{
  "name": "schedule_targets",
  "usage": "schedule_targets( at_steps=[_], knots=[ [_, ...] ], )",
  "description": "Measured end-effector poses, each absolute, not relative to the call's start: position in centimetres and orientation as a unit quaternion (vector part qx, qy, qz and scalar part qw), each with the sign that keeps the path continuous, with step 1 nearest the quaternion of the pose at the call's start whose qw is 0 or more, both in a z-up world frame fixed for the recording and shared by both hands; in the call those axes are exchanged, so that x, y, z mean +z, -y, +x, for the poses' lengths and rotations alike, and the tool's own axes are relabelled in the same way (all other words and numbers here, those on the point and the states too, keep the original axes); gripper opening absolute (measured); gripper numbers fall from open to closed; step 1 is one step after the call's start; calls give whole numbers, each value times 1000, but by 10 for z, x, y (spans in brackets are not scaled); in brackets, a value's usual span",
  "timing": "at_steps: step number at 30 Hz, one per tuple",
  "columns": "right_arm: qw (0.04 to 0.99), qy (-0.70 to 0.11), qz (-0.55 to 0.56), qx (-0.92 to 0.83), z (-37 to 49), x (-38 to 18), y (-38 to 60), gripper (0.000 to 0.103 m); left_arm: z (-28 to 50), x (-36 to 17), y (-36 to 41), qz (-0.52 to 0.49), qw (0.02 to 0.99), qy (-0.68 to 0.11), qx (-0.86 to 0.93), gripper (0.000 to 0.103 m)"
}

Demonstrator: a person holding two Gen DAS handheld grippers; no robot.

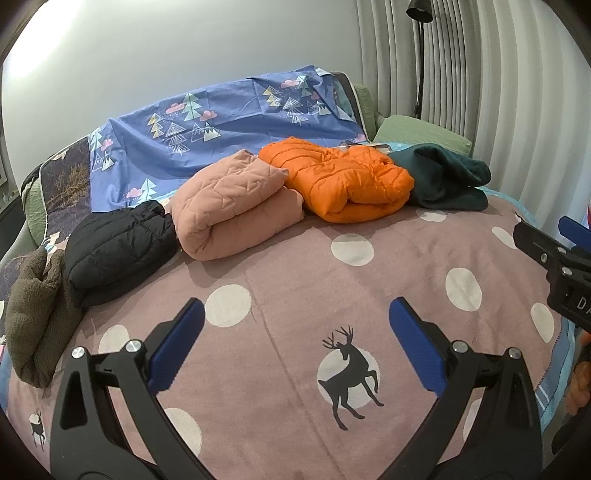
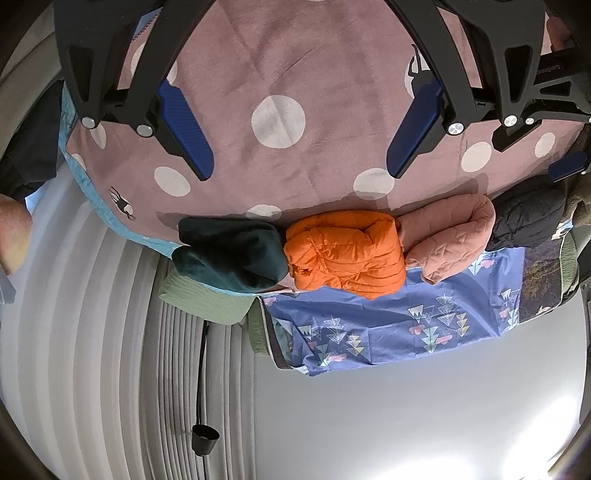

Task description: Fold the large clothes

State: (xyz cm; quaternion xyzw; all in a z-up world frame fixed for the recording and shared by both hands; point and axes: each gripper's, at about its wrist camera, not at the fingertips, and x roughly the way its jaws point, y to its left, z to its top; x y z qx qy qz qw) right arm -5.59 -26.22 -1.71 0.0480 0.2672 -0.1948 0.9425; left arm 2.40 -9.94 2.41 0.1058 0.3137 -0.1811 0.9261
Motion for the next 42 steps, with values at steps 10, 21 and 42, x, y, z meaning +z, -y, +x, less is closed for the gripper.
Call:
schedule_targets(
  at_steps=[10, 21, 42],
  knots=[
    [943, -268, 46, -191, -55, -18, 260, 95, 24, 25, 97, 107, 926, -315, -178, 101],
    [943, -268, 46, -191, -54, -18, 259, 95, 27, 26, 101, 114, 925, -317, -178, 101],
    [943, -271, 47, -189, -53, -19, 260, 95, 29, 25, 101, 112, 924, -319, -179, 101]
  ],
)
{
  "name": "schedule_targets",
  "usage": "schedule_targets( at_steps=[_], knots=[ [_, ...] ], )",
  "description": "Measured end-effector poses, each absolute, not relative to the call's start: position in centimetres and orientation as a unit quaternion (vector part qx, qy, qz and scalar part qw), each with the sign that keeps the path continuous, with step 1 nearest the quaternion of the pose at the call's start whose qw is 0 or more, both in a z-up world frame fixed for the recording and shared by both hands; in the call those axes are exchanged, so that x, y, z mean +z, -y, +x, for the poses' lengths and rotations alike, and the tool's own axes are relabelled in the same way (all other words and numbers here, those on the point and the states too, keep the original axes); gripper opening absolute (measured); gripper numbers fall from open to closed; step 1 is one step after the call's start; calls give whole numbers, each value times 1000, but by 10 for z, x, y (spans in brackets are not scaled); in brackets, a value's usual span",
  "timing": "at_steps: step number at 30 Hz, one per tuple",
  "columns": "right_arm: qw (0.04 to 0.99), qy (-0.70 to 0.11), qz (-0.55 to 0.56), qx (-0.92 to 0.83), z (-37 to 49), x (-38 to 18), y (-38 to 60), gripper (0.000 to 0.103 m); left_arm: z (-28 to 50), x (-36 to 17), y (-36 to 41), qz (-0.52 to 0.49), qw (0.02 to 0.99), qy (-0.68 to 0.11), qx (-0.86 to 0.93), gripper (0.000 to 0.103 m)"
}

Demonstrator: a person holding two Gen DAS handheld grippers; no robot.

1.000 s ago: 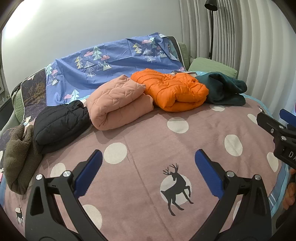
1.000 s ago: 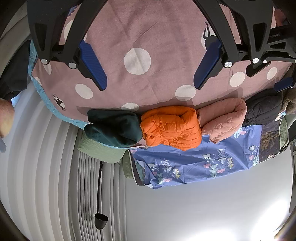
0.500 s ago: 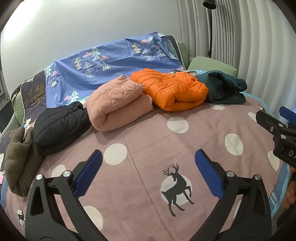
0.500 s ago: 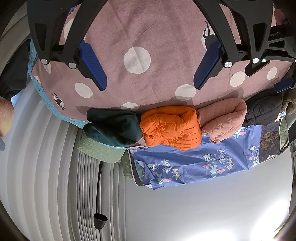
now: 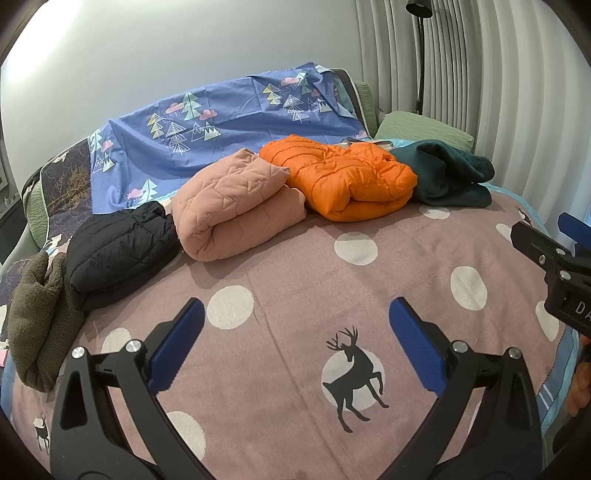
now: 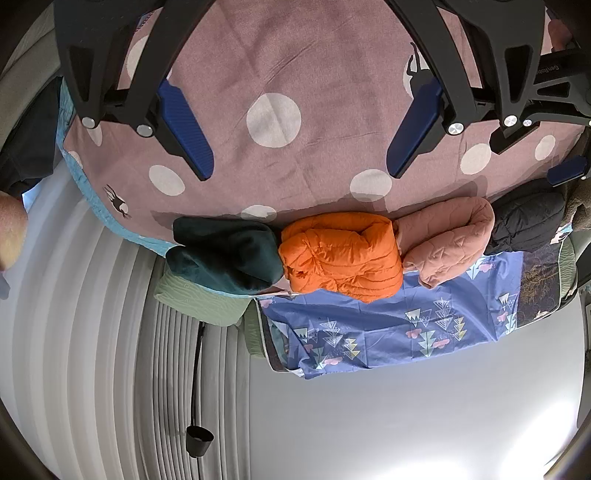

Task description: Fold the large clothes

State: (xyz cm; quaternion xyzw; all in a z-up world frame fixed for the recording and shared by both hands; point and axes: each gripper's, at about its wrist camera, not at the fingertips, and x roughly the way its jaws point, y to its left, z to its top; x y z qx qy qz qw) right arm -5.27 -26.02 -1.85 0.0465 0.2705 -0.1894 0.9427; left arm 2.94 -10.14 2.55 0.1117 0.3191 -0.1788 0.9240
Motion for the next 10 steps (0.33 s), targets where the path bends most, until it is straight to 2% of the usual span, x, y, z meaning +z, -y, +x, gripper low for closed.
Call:
schedule_targets(
  at_steps=[10],
  knots=[
    [942, -273, 45, -188, -51, -22, 264, 95, 31, 24, 101, 111, 924, -320, -179, 101]
  ],
)
